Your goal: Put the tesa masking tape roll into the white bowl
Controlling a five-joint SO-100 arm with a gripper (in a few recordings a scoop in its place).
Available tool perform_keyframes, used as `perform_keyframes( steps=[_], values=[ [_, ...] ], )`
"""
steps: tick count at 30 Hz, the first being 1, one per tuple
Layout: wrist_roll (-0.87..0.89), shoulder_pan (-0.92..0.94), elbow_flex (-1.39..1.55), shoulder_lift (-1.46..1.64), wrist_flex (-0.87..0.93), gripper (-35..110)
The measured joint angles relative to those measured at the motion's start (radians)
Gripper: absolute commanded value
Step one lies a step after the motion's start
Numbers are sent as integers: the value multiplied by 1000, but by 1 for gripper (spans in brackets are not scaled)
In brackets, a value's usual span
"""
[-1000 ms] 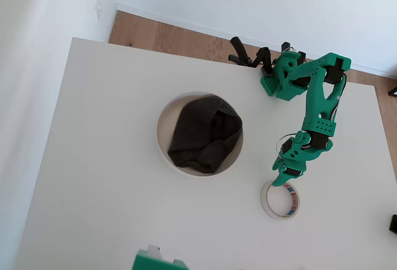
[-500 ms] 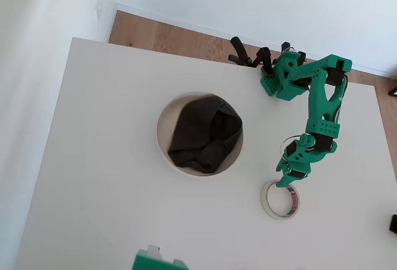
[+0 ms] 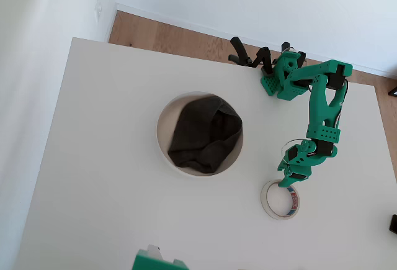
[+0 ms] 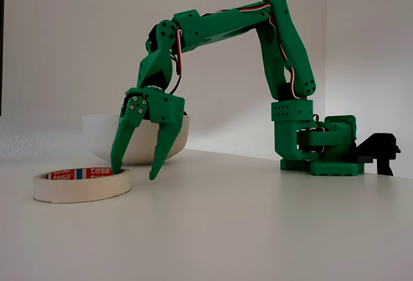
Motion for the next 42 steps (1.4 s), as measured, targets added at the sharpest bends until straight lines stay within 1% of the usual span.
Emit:
perform_keyframes(
  steps=[3, 7, 8, 9, 10, 26, 29, 38, 42],
  values=[
    [8, -28, -20, -23, 23, 16],
    [9, -54, -66, -52, 66, 10],
    [6, -60, -74, -55, 77, 5],
    [6, -66, -75, -55, 83, -4],
    [6, -74, -75, -55, 87, -8],
    [28, -89, -75, -43, 95, -8],
    [31, -86, -75, 40, 132, -8],
    [34, -81, -236, 528, 403, -8],
    [26, -9, -298, 739, 471, -8]
  ],
)
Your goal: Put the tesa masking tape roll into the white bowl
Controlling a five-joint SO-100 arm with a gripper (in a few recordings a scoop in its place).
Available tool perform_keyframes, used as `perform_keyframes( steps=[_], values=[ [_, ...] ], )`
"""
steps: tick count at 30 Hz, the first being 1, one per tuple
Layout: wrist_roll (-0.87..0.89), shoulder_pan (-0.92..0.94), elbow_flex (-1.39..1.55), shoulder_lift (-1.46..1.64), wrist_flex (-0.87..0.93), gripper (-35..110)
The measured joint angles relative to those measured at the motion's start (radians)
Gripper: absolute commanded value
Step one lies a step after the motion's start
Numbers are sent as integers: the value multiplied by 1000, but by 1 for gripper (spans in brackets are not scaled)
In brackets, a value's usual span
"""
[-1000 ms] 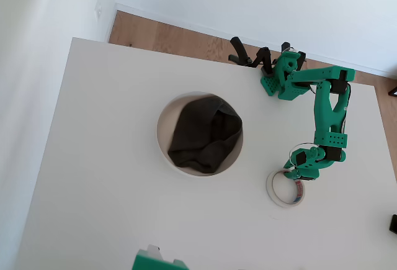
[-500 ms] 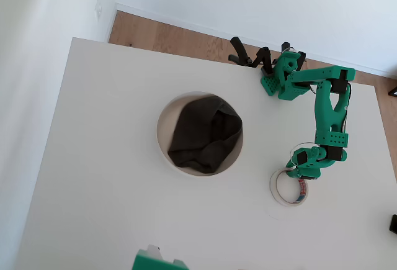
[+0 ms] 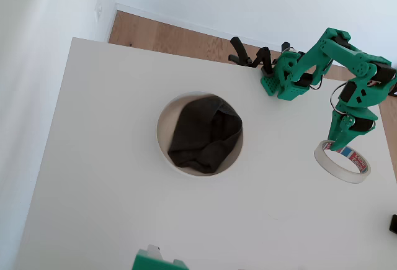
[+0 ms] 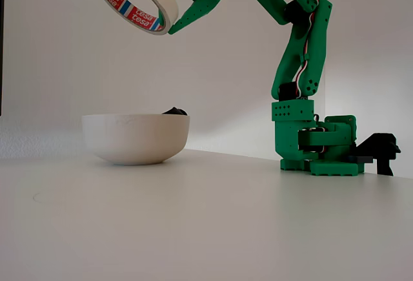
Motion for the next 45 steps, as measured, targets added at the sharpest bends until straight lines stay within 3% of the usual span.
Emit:
perform_keyframes(
  steps=[9, 18, 37, 40, 45],
  values=[
    [-69, 445, -21, 107, -64, -8],
    [-74, 785, -20, -230, -325, -8],
    [-109, 790, -18, -781, -532, -8],
    [-106, 798, -18, -801, -545, 23],
    [-104, 810, -20, -801, -555, 26]
  ],
)
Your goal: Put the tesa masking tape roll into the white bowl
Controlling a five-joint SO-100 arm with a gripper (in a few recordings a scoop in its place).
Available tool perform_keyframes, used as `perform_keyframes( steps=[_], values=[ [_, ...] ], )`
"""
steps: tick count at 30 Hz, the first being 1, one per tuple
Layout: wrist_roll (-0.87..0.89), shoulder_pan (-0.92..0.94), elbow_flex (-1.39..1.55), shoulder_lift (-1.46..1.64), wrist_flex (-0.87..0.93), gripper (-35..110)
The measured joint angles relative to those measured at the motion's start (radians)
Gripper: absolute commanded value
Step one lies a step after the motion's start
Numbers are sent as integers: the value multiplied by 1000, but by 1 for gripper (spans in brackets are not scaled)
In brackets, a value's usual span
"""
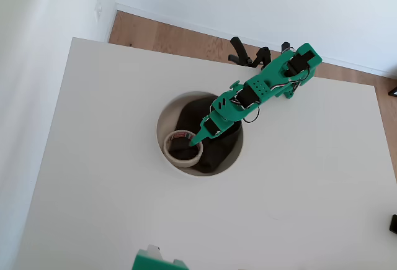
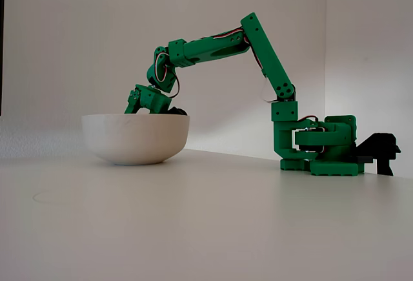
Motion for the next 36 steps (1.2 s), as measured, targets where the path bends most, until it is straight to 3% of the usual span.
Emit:
perform_keyframes(
  steps=[4, 5, 7, 20, 28, 36],
  values=[
    [5, -3, 0, 0, 0, 22],
    [8, -5, 0, 0, 0, 16],
    [8, -6, 0, 0, 0, -8],
    [52, -25, -6, 40, -26, -8],
    [126, -110, -247, 192, 250, -8],
    [110, -405, -278, 546, 572, -8]
  ],
)
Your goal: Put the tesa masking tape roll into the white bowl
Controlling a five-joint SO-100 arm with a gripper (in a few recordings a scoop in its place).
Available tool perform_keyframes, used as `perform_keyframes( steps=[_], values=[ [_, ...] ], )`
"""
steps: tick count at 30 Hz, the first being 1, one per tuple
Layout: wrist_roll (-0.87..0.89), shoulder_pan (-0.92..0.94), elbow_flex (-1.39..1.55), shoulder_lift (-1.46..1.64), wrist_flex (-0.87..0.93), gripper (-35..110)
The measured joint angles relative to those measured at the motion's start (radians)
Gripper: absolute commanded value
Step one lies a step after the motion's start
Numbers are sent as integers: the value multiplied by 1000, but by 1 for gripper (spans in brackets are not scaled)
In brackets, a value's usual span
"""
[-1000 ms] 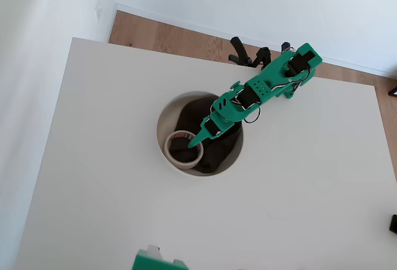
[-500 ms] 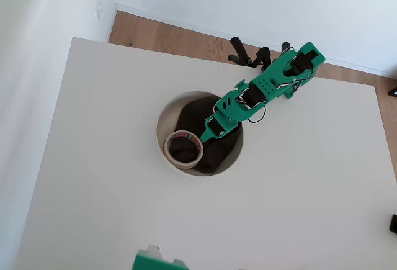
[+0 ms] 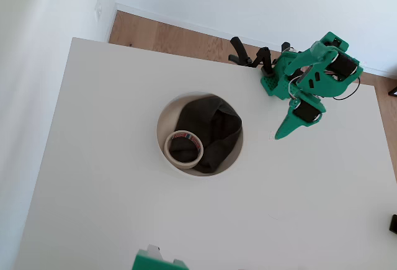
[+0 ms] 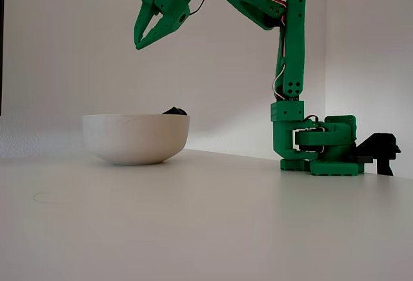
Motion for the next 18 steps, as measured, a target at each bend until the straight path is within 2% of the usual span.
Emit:
perform_keyframes(
  steps=[4, 10, 18],
  values=[
    [-11, -193, 91, 206, 127, -8],
    [-48, -414, 512, 643, 106, -8],
    [-80, -482, 1144, 1201, -2, -8]
  ],
)
